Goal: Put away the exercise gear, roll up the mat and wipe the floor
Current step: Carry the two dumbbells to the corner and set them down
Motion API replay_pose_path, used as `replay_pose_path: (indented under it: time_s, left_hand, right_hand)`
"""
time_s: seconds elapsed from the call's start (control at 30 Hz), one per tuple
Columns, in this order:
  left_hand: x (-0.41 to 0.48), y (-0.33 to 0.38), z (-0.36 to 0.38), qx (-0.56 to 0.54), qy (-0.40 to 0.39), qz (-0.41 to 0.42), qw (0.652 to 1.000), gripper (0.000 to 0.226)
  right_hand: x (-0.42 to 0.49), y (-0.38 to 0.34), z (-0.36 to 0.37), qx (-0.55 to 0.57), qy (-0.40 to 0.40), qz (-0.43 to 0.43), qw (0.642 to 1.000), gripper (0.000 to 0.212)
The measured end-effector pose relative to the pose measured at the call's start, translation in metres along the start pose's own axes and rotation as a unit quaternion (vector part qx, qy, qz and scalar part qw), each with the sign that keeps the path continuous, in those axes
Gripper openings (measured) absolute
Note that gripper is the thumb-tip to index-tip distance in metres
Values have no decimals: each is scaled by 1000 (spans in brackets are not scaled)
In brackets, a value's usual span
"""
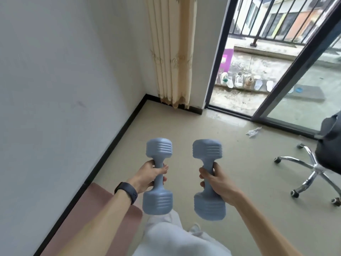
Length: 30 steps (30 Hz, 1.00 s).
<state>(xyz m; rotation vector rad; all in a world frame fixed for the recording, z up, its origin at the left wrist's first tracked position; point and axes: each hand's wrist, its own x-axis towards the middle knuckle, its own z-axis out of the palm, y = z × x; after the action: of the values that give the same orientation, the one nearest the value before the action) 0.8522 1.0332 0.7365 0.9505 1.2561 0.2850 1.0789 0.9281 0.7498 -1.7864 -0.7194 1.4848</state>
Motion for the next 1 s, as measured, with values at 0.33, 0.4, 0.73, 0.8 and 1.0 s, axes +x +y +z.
replay_pose_path:
  time_s: [0.33, 0.4, 0.73, 0.8, 1.0]
  left_hand:
    - [199, 126, -5, -82, -6, -23, 996, 24]
    - [237, 155, -13, -76, -6, -33, 997, 27]
    - [389, 263, -31, -69, 10, -89, 994, 22]
    - [419, 275, -27, -71, 18, -97, 993, 20]
    - [522, 297, -14, -64, 48, -155, 985, 13]
  right_hand:
    - [201, -106, -52, 47, -40, 55, 997, 35]
    - [240, -131, -59, 47, -35, 65, 996, 36]
    - [412, -228, -91, 44, -22, 115, 992, 27]
    - [446, -235, -98, 49, -20, 126, 991, 25]
    - [562, -237, -132, 53, -17, 181, 982, 24]
